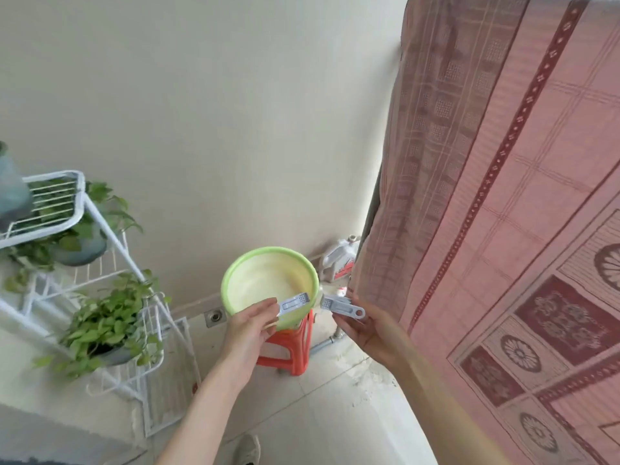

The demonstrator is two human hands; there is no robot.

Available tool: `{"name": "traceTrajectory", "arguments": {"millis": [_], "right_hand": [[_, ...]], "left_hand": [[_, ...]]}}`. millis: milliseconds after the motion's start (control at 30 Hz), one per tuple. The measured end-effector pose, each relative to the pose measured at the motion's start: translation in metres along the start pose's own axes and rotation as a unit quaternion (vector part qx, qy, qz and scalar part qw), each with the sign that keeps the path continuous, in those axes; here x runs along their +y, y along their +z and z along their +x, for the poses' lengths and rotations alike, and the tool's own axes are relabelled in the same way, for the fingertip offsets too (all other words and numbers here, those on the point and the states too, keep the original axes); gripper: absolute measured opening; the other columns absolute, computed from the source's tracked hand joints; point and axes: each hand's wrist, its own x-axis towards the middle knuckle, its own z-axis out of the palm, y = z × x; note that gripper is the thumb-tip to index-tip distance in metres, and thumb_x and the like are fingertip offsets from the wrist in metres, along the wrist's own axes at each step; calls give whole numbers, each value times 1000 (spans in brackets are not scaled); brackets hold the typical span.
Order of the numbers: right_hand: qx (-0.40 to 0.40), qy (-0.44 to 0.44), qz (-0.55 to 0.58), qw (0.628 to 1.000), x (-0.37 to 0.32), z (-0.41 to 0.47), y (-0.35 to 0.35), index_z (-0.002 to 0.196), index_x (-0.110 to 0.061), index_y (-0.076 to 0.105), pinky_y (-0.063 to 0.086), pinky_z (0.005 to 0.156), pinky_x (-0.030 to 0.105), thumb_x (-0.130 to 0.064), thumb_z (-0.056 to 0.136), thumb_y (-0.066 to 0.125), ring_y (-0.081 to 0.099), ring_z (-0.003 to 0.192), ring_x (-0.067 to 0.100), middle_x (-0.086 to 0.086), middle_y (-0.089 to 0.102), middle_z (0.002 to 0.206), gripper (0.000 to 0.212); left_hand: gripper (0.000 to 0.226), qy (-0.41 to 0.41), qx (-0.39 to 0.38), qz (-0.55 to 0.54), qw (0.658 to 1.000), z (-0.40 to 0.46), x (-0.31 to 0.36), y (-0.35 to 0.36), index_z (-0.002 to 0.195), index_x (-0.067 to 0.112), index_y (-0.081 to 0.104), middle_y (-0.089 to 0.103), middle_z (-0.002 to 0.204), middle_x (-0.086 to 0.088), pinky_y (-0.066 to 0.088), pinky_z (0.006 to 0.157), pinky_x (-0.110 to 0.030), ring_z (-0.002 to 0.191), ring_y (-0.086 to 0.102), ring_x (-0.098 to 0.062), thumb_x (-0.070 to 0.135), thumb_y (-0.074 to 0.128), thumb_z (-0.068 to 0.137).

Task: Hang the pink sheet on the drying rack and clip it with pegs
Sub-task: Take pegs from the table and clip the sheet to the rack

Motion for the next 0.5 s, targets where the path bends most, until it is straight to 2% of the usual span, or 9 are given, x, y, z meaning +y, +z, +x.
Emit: {"name": "traceTrajectory", "arguments": {"millis": [100, 233, 333, 400, 500], "right_hand": [[45, -11, 79, 996, -6, 41, 21, 71, 1, 73, 58, 57, 35, -5, 86, 57, 72, 76, 31, 21, 72, 84, 23], [62, -19, 225, 972, -18, 80, 51, 71, 7, 71, 59, 55, 43, -5, 85, 56, 70, 76, 39, 27, 70, 86, 24], [90, -28, 256, 962, -35, 105, 67, 66, 9, 71, 58, 52, 42, -9, 89, 53, 70, 73, 38, 26, 70, 83, 34], [118, -36, 267, 956, -42, 118, 67, 70, 7, 69, 58, 51, 40, -8, 89, 53, 69, 78, 38, 25, 67, 85, 29], [130, -56, 313, 939, -54, 139, 61, 83, 3, 60, 59, 55, 44, -7, 87, 51, 58, 94, 37, 23, 57, 98, 14]], "left_hand": [[15, -11, -45, 5, 999, 56, 29, 2, 96, 5, 65, 67, 91, -7, 50, 76, -24, 83, 61, -17, 0, 62, 82], [13, -18, -106, 23, 994, 119, 67, 11, 88, 4, 67, 70, 88, -8, 50, 75, -24, 82, 64, -17, -5, 60, 81], [14, -17, -157, 35, 987, 157, 86, 33, 94, 2, 67, 71, 86, -6, 51, 76, -24, 85, 64, -18, -2, 62, 81], [23, -27, -196, 50, 979, 170, 87, 50, 104, 0, 64, 70, 95, -9, 50, 76, -25, 89, 64, -19, 3, 64, 81], [25, -40, -232, 91, 968, 191, 84, 75, 106, 7, 65, 68, 99, -4, 46, 75, -26, 91, 61, -15, 10, 66, 82]]}}
